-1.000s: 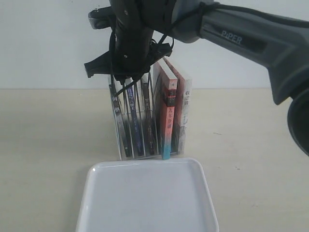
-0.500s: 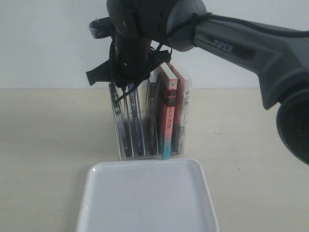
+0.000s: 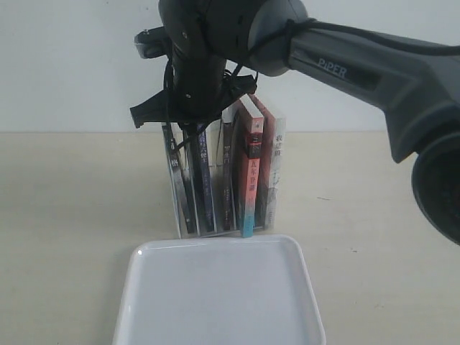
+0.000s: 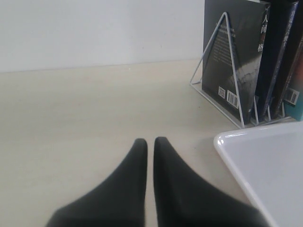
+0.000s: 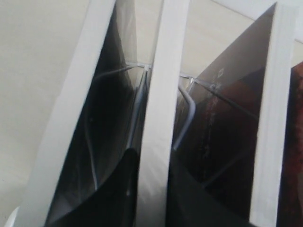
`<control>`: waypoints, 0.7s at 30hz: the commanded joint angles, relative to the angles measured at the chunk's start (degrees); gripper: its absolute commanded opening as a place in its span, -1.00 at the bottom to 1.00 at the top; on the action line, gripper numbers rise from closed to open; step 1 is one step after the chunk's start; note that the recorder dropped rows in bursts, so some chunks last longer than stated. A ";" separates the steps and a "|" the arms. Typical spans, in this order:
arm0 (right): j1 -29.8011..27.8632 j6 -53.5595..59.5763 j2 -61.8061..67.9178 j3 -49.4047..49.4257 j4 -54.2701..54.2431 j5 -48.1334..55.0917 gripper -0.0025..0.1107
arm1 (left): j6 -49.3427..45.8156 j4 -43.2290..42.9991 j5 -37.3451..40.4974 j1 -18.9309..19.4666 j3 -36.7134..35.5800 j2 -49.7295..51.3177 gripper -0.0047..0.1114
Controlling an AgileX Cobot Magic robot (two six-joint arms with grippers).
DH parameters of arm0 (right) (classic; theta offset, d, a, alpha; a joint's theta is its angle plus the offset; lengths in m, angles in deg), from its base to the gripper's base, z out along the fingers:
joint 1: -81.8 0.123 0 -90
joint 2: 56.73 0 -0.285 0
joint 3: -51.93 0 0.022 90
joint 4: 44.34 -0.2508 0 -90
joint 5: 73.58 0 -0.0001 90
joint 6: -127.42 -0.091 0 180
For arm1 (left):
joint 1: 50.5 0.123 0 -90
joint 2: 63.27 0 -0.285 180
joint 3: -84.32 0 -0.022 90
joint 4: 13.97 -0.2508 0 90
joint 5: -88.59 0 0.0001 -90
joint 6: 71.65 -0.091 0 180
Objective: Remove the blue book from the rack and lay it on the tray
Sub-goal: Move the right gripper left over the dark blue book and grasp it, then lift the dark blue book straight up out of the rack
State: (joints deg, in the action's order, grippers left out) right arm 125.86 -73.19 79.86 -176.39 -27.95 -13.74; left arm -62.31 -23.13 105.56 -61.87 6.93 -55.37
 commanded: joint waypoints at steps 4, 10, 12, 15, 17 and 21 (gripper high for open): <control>-0.13 -0.06 -0.40 -0.37 1.01 0.85 -0.96 | -0.23 0.16 -0.17 0.18 0.17 -0.12 -0.85; -0.13 -0.21 -2.02 -0.37 1.43 0.85 -0.96 | -0.23 0.16 -0.17 0.18 0.17 -0.12 -0.85; -0.13 -0.46 -2.95 -0.37 1.43 0.85 -0.96 | -0.23 0.16 -0.17 0.18 0.17 -0.12 -0.85; -0.13 -0.46 -4.26 -0.37 1.43 0.85 -0.96 | -0.23 0.16 -0.17 0.18 0.17 -0.12 -0.85; -0.13 -0.46 -4.98 -0.37 1.53 0.99 -0.96 | -0.23 0.16 -0.17 0.18 0.17 -0.12 -0.85; -0.13 -0.46 -6.60 -0.37 1.78 1.66 -0.96 | -0.23 0.16 -0.17 0.18 0.17 -0.12 -0.85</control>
State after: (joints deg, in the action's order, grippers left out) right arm 125.86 -73.79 75.45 -176.39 -27.85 -11.78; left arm -62.31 -23.13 105.56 -61.87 6.93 -55.37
